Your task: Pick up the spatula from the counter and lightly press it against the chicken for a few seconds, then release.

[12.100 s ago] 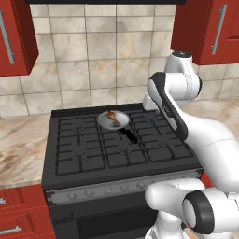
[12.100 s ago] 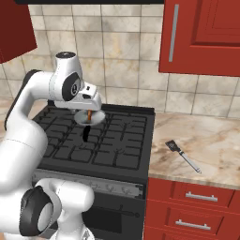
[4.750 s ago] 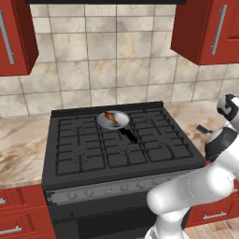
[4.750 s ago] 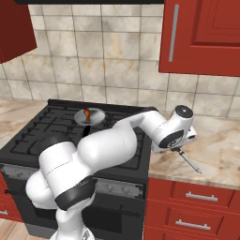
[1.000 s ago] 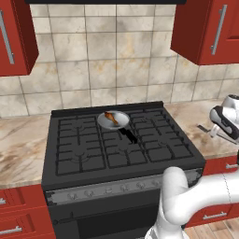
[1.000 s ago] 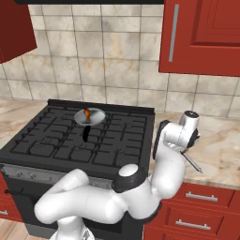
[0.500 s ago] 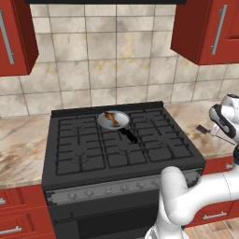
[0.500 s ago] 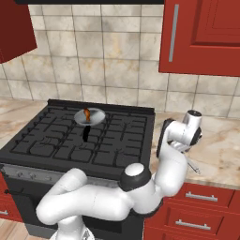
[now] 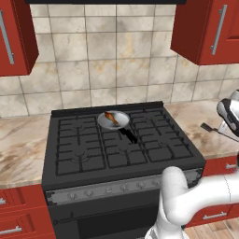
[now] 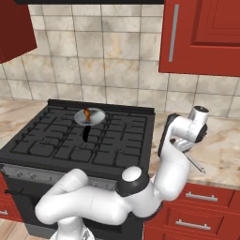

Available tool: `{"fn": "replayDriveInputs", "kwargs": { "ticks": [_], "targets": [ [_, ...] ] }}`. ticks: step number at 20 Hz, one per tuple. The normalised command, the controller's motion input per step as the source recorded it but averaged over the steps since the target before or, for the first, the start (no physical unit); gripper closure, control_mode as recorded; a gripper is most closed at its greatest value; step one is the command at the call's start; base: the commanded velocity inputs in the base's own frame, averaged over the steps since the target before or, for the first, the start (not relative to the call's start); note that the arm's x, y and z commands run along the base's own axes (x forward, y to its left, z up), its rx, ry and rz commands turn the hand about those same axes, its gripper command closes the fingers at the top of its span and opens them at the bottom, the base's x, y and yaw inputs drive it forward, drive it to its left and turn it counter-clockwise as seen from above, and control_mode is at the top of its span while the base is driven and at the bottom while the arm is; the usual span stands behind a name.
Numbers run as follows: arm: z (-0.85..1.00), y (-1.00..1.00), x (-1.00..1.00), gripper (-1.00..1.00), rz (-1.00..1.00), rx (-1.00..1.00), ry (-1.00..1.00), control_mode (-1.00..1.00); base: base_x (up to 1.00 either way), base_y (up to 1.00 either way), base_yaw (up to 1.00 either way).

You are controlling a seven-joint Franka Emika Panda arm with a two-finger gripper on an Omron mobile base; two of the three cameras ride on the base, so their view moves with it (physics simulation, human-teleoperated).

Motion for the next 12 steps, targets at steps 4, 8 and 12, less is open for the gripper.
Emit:
{"fn": "replayDriveInputs", "kwargs": {
  "ticks": [4,8,12],
  "targets": [
    [0.34,0.14,-0.53,1.0,0.03,0.0,-0.05,-1.0,0.0,0.0,0.0],
    [0.32,0.41,-0.56,1.0,0.0,-0.02,-0.06,-1.0,0.0,0.0,0.0],
    [0.39,0.58,-0.54,1.0,0.0,-0.03,-0.06,-1.0,0.0,0.0,0.0]
  ]
}}
